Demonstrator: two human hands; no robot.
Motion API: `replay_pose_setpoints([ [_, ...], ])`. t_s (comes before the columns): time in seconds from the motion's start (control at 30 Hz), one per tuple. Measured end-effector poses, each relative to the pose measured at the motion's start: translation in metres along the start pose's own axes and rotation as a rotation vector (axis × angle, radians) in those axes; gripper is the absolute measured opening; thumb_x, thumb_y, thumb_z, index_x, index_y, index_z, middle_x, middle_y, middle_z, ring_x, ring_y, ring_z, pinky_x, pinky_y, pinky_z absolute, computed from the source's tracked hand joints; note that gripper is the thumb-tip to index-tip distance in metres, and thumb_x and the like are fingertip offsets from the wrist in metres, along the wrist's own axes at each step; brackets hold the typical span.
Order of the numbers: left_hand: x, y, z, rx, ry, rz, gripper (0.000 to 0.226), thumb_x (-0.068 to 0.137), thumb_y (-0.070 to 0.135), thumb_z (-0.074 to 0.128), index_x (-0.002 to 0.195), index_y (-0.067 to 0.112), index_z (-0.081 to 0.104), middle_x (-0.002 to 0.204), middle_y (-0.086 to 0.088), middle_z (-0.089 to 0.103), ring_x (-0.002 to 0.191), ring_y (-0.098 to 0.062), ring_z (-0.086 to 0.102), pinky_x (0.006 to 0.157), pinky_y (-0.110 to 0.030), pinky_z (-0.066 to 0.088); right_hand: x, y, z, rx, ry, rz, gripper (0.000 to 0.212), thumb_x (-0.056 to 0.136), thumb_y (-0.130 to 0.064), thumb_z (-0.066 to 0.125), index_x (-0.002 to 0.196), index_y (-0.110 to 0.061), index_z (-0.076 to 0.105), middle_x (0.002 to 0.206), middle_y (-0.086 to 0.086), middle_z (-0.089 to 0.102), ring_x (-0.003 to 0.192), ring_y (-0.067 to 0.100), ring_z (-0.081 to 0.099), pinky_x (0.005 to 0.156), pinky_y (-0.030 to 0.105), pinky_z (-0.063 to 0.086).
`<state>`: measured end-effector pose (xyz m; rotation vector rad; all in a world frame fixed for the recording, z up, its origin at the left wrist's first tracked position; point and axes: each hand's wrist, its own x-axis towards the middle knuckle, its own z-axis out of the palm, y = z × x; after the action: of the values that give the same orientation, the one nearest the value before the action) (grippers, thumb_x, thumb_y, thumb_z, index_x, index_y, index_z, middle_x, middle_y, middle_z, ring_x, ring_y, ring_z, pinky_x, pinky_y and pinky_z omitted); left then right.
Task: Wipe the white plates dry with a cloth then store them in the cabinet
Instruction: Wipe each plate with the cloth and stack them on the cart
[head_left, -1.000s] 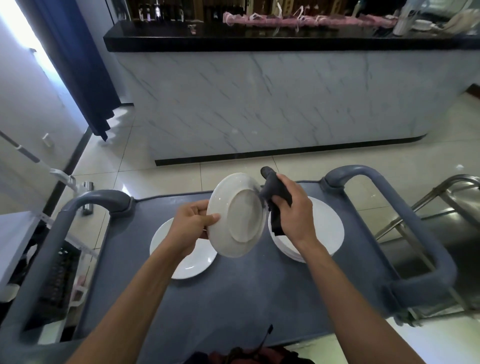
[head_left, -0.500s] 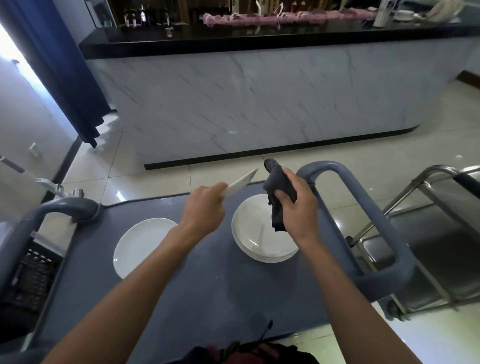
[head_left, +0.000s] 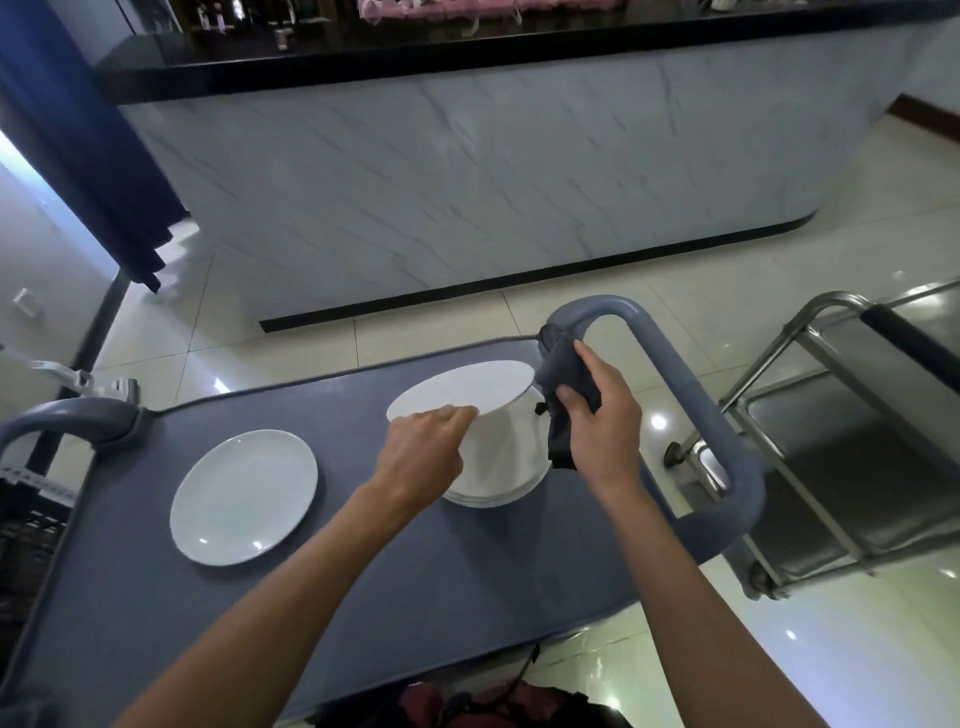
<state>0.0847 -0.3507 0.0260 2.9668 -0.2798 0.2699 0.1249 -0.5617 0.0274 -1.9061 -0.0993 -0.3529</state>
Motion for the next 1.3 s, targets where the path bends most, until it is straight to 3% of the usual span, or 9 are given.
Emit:
replay_pose_setpoints([
  [0.17, -0.004, 0.015, 0.012, 0.085, -0.083, 0.07, 0.049, 0.057, -0.005, 0.075, 0.102, 0.013, 0.072, 0.088, -0.002, 0.074, 0.069, -0.027, 0.069, 0.046, -0.033, 0.047, -0.006, 0.01, -0.009, -0.041, -0.018, 0.019, 0.052, 0.094, -0.007, 0.065, 0.141, -0.023, 0.053, 0.138, -0.005, 0.057, 0.128, 0.006, 0.05, 0.108, 0.021, 0.041],
  [0.5, -0.027, 0.025, 0.051, 0.172, -0.26, 0.164, 0.063, 0.064, 0.003, 0.082, 0.123, 0.012, 0.062, 0.123, -0.007, 0.066, 0.11, -0.031, 0.064, 0.07, -0.041, 0.055, -0.015, 0.018, -0.021, -0.133, 0.044, -0.044, 0.051, 0.094, -0.004, 0.064, 0.142, -0.018, 0.053, 0.136, -0.001, 0.057, 0.127, 0.009, 0.05, 0.105, 0.014, 0.038],
  [0.63, -0.031, 0.026, 0.06, 0.161, -0.289, 0.159, 0.066, 0.064, 0.003, 0.084, 0.125, 0.011, 0.062, 0.127, -0.009, 0.065, 0.115, -0.033, 0.063, 0.076, -0.044, 0.057, -0.012, 0.017, -0.028, -0.167, 0.096, -0.083, 0.052, 0.094, -0.004, 0.064, 0.143, -0.018, 0.053, 0.135, 0.001, 0.058, 0.126, 0.009, 0.051, 0.105, 0.013, 0.038],
  [0.8, -0.031, 0.028, 0.066, 0.155, -0.273, 0.172, 0.064, 0.063, 0.003, 0.085, 0.123, 0.011, 0.064, 0.125, -0.011, 0.066, 0.113, -0.035, 0.064, 0.074, -0.044, 0.058, -0.011, 0.012, -0.035, -0.187, 0.145, -0.125, 0.052, 0.095, -0.005, 0.064, 0.144, -0.018, 0.052, 0.137, 0.001, 0.056, 0.126, 0.002, 0.046, 0.104, 0.01, 0.035],
  [1.13, -0.034, 0.027, 0.07, 0.154, -0.248, 0.222, 0.067, 0.061, 0.003, 0.087, 0.124, 0.008, 0.062, 0.124, -0.016, 0.065, 0.112, -0.039, 0.064, 0.077, -0.048, 0.058, -0.018, 0.011, -0.024, -0.173, 0.057, -0.123, 0.053, 0.093, -0.003, 0.065, 0.143, -0.019, 0.053, 0.134, 0.0, 0.057, 0.126, 0.008, 0.051, 0.105, 0.022, 0.043],
  [1.3, -0.037, 0.023, 0.071, 0.06, -0.165, 0.269, 0.049, 0.072, 0.003, 0.077, 0.117, 0.012, 0.062, 0.117, -0.009, 0.064, 0.109, -0.034, 0.061, 0.073, -0.043, 0.055, -0.023, 0.006, -0.015, -0.184, 0.014, -0.135, 0.053, 0.093, -0.003, 0.064, 0.143, -0.017, 0.053, 0.134, -0.001, 0.057, 0.125, 0.008, 0.051, 0.105, 0.017, 0.04],
])
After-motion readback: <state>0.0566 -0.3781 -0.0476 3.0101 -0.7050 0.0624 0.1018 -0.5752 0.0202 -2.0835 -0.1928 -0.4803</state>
